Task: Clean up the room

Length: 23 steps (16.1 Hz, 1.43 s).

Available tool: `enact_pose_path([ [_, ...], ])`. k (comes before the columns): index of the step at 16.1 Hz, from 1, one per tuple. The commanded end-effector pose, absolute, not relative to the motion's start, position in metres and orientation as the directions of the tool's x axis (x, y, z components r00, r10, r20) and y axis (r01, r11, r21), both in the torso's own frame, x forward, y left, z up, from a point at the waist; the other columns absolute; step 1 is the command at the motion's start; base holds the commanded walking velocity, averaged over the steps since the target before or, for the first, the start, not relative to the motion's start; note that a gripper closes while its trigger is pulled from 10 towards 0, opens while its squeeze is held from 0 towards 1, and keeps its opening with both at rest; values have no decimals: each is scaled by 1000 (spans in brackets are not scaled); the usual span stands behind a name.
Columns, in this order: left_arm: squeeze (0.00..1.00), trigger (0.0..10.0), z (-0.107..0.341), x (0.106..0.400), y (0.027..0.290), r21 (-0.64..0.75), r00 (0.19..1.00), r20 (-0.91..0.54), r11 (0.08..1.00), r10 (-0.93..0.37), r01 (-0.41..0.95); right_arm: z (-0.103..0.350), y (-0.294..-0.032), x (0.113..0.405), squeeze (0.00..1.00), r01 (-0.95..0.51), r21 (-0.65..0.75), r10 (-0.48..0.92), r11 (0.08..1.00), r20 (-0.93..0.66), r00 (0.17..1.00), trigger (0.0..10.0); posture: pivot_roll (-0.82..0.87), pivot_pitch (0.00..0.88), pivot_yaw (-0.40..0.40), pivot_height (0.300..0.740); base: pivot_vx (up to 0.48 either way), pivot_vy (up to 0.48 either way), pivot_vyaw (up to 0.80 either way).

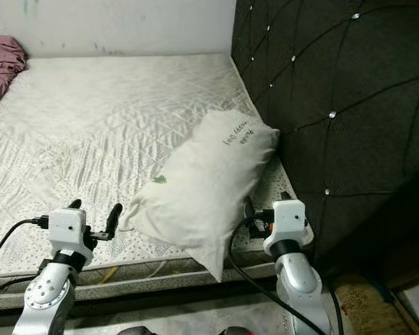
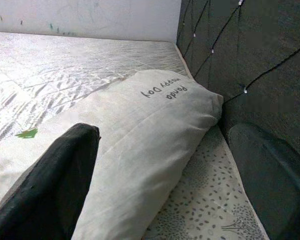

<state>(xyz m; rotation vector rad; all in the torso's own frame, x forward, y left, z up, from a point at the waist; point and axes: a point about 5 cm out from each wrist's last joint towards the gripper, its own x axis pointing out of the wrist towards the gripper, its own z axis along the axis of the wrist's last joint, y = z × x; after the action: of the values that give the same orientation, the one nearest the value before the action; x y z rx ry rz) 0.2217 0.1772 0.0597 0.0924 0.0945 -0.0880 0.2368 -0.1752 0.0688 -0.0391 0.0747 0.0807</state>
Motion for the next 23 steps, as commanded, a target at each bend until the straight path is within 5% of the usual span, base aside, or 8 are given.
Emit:
enact_pose_path([
  [1, 0, 10000, 62, 223, 174, 85, 991, -93, 991, -91, 99, 73, -179, 238, 0, -70, -50, 67, 996, -66, 996, 10000, -12, 0, 9, 740, 0, 0, 0],
  [16, 0, 10000, 62, 219, 168, 77, 989, -72, 988, -129, 135, 73, -181, 238, 0, -69, -91, 63, 993, -71, 995, 10000, -20, 0, 2, 740, 0, 0, 142],
  [23, 0, 10000, 62, 218, 167, 68, 987, -68, 987, -143, 148, 73, -182, 239, 0, -67, -90, 60, 994, -72, 996, 10000, -19, 0, 1, 740, 269, 0, 0],
])
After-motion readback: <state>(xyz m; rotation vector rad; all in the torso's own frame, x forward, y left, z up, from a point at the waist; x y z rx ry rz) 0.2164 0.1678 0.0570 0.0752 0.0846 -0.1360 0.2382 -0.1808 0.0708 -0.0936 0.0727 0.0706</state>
